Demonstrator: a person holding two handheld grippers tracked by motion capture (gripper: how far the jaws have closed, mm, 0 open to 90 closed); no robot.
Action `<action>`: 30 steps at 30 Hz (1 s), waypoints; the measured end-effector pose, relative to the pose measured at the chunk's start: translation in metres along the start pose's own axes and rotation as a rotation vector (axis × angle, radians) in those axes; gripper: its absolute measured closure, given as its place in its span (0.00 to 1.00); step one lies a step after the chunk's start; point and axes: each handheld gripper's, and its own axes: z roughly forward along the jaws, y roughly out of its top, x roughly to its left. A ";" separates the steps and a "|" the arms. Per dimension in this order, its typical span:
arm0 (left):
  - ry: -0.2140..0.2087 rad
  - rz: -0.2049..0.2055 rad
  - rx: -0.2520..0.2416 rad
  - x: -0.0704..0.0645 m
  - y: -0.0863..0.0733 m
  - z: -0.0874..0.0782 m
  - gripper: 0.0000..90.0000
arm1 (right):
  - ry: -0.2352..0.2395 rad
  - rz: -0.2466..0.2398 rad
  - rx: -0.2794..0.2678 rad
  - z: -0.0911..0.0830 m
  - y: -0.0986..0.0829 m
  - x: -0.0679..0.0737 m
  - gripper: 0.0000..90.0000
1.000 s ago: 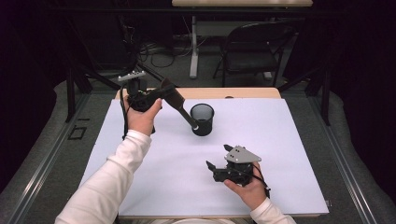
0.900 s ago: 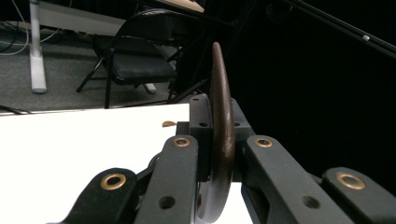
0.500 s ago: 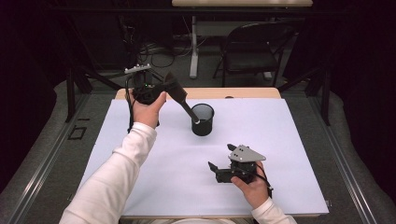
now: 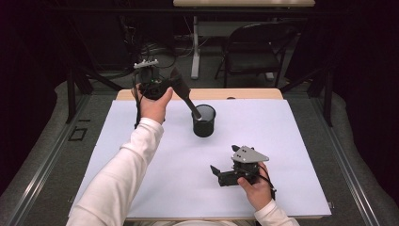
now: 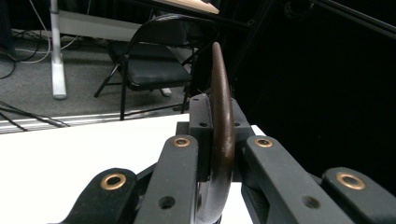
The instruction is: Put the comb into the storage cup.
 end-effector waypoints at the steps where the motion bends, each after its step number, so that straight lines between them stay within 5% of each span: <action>1: 0.004 -0.003 -0.001 0.000 0.000 0.002 0.96 | -0.003 0.000 0.001 0.000 0.000 0.000 0.00; 30: 0.075 -0.035 0.024 -0.002 -0.008 0.041 0.96 | -0.013 0.005 0.008 -0.002 -0.003 -0.004 0.00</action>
